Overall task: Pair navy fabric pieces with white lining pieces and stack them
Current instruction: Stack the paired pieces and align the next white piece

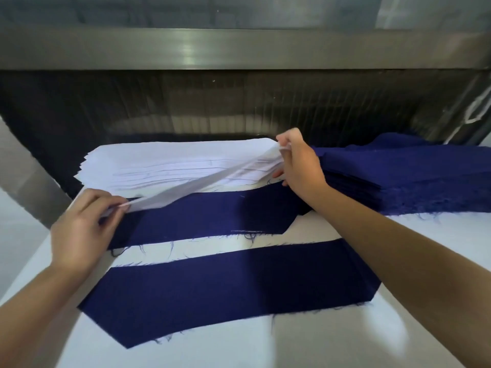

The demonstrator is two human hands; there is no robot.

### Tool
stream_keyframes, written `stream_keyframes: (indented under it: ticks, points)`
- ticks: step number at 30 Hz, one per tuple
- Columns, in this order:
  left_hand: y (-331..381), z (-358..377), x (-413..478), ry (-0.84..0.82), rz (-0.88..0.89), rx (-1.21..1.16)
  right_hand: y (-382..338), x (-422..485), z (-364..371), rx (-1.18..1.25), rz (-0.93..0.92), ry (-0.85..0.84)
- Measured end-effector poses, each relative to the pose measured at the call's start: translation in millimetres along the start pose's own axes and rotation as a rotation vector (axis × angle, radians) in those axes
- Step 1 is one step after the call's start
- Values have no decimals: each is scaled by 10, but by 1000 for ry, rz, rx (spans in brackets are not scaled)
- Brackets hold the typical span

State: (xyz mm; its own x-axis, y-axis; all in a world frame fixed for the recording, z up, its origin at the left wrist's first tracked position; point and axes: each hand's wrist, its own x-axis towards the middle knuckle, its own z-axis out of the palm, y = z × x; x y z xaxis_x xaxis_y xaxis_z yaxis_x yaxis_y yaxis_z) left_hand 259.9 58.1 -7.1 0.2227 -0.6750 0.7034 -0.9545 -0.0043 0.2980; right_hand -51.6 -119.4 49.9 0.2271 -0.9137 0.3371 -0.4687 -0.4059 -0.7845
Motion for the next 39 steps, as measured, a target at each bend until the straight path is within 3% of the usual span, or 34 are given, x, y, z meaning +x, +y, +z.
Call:
stream_keyframes:
  ticks: [9, 17, 23, 31, 39]
  points:
    - [305, -302, -472, -58, -199, -103, 276, -843, -279, 103, -189, -83]
    - [498, -496, -727, -184, -216, -371, 466, -1442, -565, -212, -276, -80]
    - [556, -611, -836, -337, -241, -456, 472, -1630, -667, -261, -315, -28]
    - [558, -702, -927, -362, -173, -440, 534, -1676, -742, -2, -141, 19]
    - [550, -640, -941, -309, -257, -354, 654, -1610, -699, -133, 22, 47]
